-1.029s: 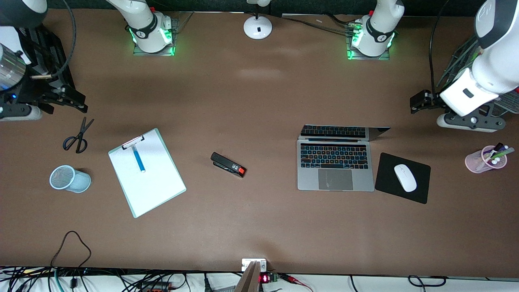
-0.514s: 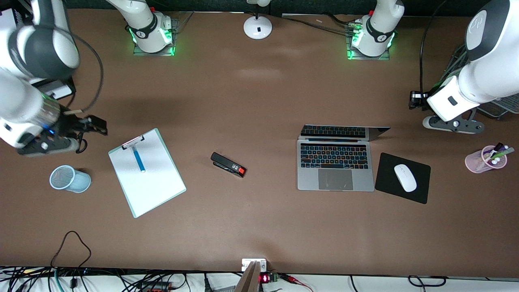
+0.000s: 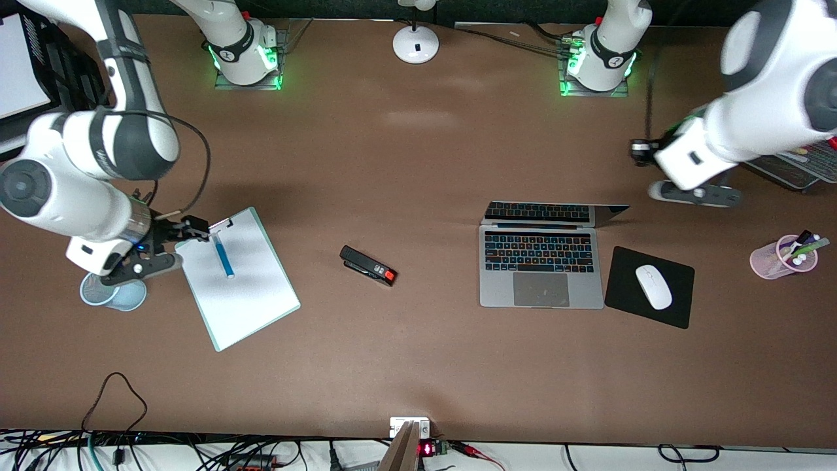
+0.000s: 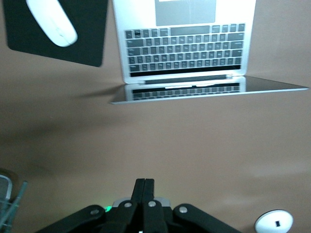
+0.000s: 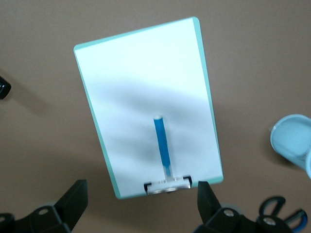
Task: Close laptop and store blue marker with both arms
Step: 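Lower the right gripper over the blue marker while the left gripper reaches the laptop, then grasp the blue marker with the right gripper while the left gripper pushes the lid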
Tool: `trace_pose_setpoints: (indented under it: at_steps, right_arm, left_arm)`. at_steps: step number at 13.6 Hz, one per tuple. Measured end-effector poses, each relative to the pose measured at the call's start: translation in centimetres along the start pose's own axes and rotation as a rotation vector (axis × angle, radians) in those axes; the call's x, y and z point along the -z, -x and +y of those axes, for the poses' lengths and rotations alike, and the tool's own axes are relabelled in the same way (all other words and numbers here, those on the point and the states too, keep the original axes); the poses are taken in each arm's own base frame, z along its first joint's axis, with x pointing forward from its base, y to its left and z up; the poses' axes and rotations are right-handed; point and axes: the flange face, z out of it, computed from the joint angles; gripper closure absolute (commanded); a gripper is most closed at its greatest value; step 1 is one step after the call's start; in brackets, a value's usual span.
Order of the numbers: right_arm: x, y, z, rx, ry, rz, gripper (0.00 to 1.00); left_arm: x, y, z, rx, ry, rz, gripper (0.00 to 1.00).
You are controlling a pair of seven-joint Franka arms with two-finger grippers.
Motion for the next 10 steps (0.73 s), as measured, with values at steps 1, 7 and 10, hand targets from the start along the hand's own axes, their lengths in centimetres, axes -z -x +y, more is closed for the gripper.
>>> trace_pose_setpoints:
  at_steps: [1,7,10]
  right_arm:
    - [-1.0,-0.2,-0.1,0.004,0.004,0.012,0.00]
    - [-6.2,0.1,-0.1,0.101,0.011,0.022,0.13]
    - [-10.1,0.4,0.0,0.165,0.024,0.049,0.19]
  left_arm:
    - [-0.6,0.3,1.7,-0.004,-0.008,0.006,1.00]
    - [-8.6,0.9,6.3,-0.062,-0.026,0.120,1.00]
    - [-11.9,0.1,5.9,-0.055,-0.012,0.194,1.00]
